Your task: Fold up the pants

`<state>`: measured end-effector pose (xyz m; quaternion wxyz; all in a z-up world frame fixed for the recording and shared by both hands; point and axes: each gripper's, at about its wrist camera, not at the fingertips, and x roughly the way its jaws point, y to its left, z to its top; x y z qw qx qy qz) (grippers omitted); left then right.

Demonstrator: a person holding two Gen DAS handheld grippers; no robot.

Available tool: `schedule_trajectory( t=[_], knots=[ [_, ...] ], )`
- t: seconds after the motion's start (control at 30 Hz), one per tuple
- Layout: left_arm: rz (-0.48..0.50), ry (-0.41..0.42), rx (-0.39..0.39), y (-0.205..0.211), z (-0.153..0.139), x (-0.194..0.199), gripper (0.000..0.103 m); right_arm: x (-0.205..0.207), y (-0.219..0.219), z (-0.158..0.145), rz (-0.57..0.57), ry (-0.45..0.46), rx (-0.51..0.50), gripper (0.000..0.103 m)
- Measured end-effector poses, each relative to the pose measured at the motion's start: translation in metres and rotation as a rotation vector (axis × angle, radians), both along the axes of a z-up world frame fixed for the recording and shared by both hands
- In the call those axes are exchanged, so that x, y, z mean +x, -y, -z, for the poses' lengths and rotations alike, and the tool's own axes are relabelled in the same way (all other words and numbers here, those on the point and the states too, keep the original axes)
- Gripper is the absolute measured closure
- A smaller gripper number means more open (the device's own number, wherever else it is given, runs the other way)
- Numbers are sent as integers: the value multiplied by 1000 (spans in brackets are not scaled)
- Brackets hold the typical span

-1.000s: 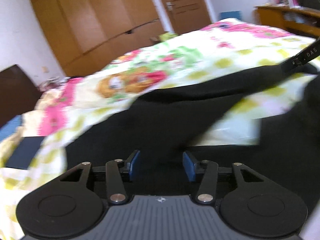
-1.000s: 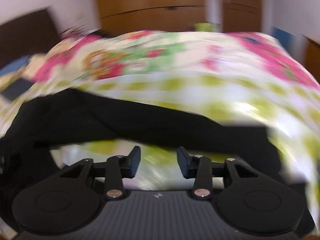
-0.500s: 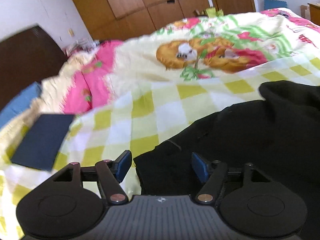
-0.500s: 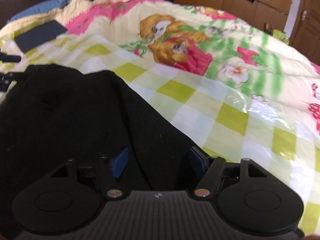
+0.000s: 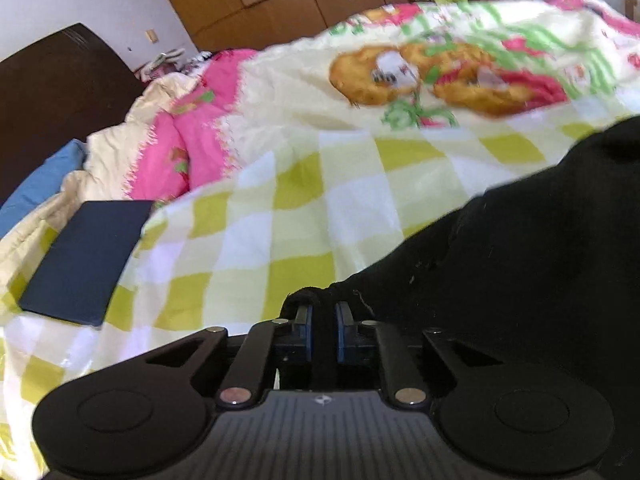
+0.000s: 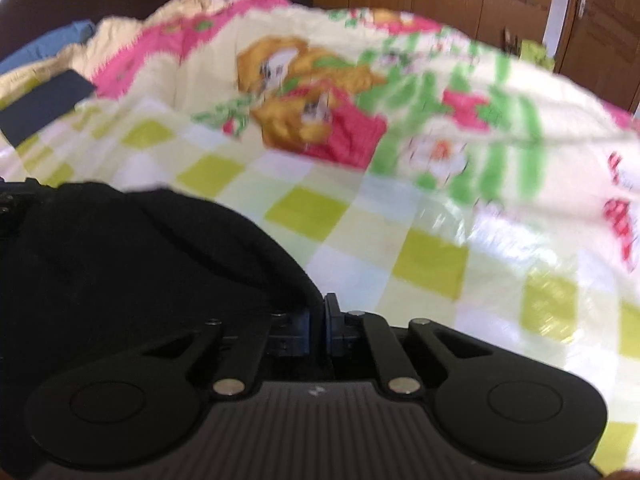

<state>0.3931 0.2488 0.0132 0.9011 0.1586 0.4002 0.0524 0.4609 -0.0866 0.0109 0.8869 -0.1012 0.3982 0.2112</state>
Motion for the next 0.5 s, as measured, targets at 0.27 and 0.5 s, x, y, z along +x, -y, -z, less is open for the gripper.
schedule_trajectory(
  t=[0.27, 0.5],
  knots=[
    [27, 172, -34, -2, -65, -86, 82, -117, 17, -83, -133, 188, 14, 97],
    [90, 247, -46, 21, -85, -232, 82, -275, 35, -106, -209, 217, -21, 97]
  ],
)
